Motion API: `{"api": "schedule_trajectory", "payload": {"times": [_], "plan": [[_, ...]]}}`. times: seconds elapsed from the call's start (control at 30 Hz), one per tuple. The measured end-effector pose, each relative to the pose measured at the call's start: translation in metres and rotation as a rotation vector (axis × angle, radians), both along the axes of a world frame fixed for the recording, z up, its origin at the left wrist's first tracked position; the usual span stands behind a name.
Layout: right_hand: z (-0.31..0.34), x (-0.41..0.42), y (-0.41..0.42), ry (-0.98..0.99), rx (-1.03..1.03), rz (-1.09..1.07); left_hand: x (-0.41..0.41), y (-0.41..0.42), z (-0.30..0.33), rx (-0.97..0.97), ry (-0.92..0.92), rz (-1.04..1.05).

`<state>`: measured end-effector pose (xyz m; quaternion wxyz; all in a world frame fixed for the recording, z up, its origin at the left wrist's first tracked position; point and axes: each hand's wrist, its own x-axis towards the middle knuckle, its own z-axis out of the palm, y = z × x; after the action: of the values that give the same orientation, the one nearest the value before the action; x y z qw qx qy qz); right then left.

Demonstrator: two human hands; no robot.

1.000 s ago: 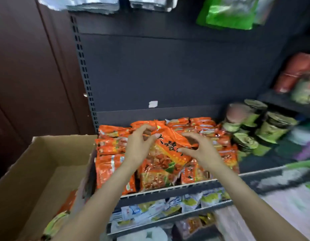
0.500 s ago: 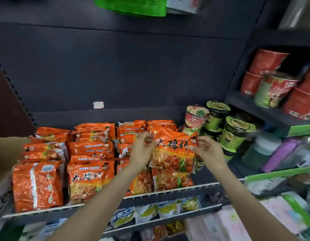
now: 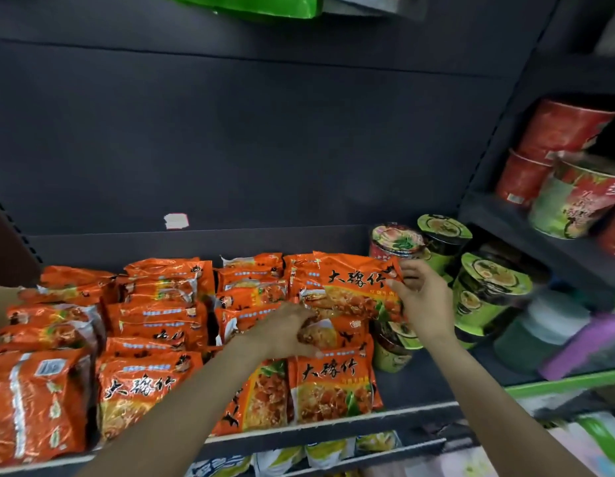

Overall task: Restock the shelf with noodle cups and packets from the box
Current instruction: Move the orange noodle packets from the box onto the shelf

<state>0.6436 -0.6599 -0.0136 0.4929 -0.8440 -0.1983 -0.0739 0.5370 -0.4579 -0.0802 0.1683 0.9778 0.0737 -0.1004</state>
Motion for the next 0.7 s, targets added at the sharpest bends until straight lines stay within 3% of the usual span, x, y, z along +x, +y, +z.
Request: {"api": "schedule_trajectory", "payload": {"times": [0.3,0.5,0.7], "plan": [[-0.005,0.022,0.004,0.008,-0.068,0.101,0.007,-0.013,-0.009,0.249,0.057,-0.084],[0.003,0.023,-0.007,-0.012,-0.052,0.162,0.0,-0.021,-0.016,0.349,-0.064,-0.115],[0.004,0.024,-0.004,-0.079,-0.044,0.23,-0.012,-0.032,-0.012,0.163,-0.035,-0.058]]}}
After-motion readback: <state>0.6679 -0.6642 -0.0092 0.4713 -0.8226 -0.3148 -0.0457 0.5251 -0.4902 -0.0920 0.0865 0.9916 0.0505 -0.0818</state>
